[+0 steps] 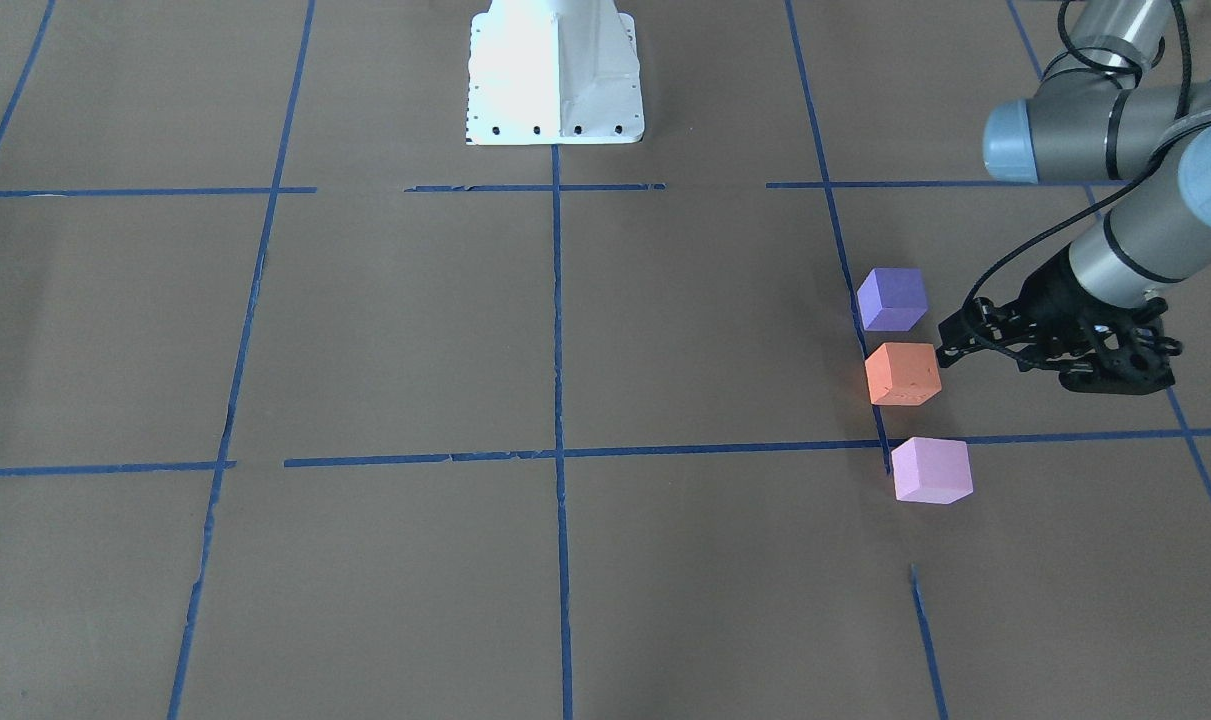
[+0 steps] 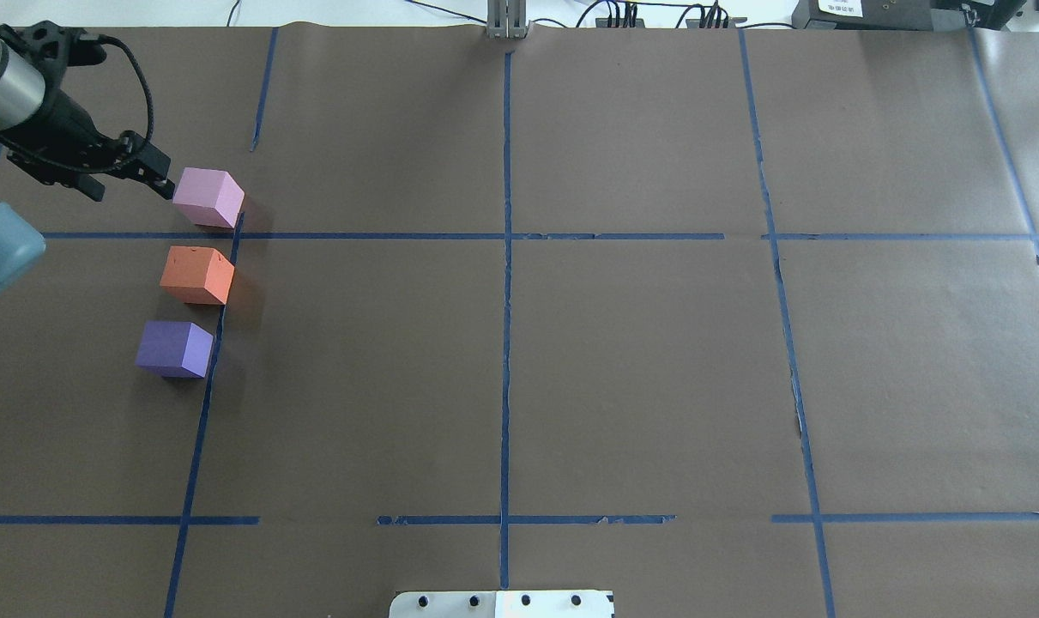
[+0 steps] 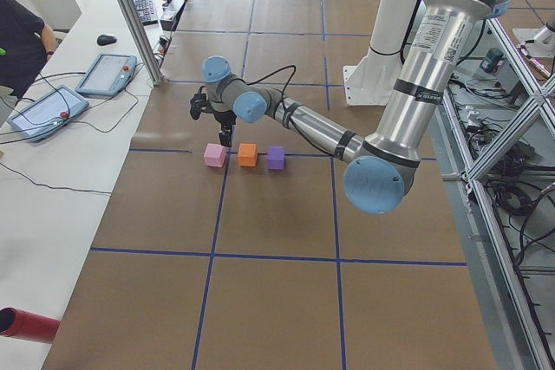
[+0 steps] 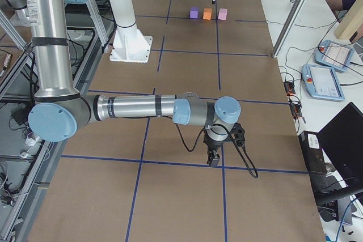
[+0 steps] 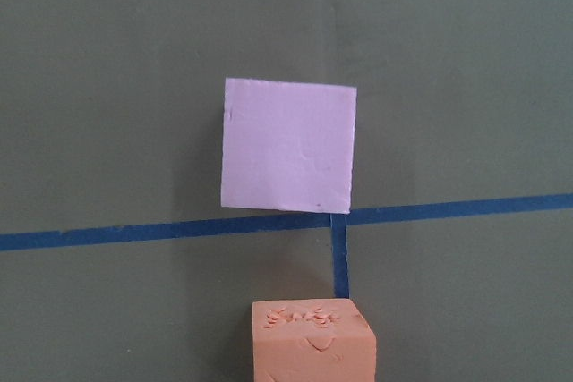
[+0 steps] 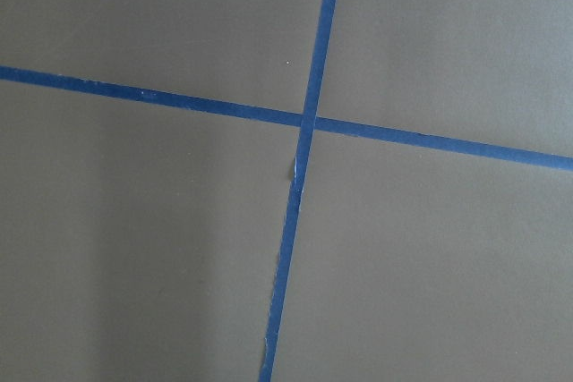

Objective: Arrange blocks in a line

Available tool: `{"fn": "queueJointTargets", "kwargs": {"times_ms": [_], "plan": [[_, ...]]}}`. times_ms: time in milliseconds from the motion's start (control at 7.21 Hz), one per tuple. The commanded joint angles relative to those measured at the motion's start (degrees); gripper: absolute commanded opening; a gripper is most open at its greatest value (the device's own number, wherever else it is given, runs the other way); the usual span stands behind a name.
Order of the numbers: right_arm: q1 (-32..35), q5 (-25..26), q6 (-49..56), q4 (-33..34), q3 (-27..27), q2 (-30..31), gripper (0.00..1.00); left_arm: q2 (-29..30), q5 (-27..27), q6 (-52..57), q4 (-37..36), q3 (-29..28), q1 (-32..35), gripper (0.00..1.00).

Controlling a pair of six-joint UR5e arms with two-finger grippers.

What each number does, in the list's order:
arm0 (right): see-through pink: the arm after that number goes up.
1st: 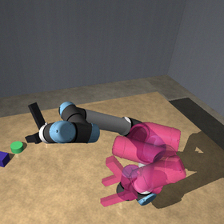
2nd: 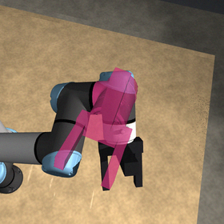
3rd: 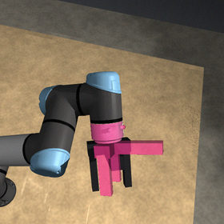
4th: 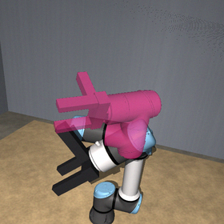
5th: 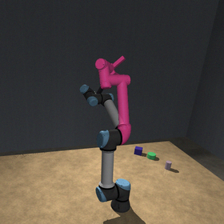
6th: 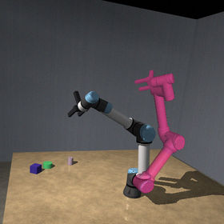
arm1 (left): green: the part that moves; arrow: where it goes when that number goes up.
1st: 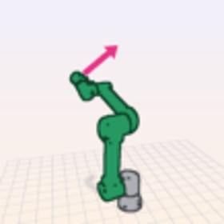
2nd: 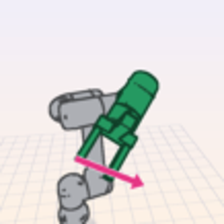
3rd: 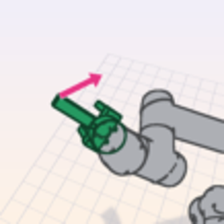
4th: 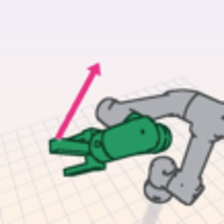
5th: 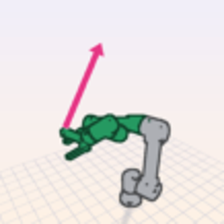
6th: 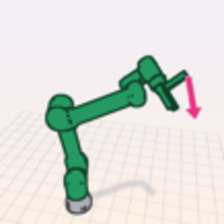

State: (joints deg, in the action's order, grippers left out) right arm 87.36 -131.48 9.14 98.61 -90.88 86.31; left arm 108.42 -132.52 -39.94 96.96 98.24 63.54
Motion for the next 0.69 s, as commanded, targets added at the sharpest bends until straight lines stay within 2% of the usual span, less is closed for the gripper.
{"fn": "queueJointTargets", "kwargs": {"times_ms": [0, 416, 554], "plan": [[0.0, 0.0, 0.0, 0.0, 0.0, 0.0, 1.00, -4.8, -0.3, 0.6, -1.6, 5.9, 5.5, 1.00], [0.0, 0.0, 0.0, 0.0, 0.0, 0.0, 1.00, -13.4, -0.3, 2.0, 0.0, 4.4, 10.6, 1.00], [0.0, 0.0, 0.0, 0.0, 0.0, 0.0, 1.00, -15.0, -0.3, 8.3, 0.2, 3.3, 14.6, 1.00]]}}
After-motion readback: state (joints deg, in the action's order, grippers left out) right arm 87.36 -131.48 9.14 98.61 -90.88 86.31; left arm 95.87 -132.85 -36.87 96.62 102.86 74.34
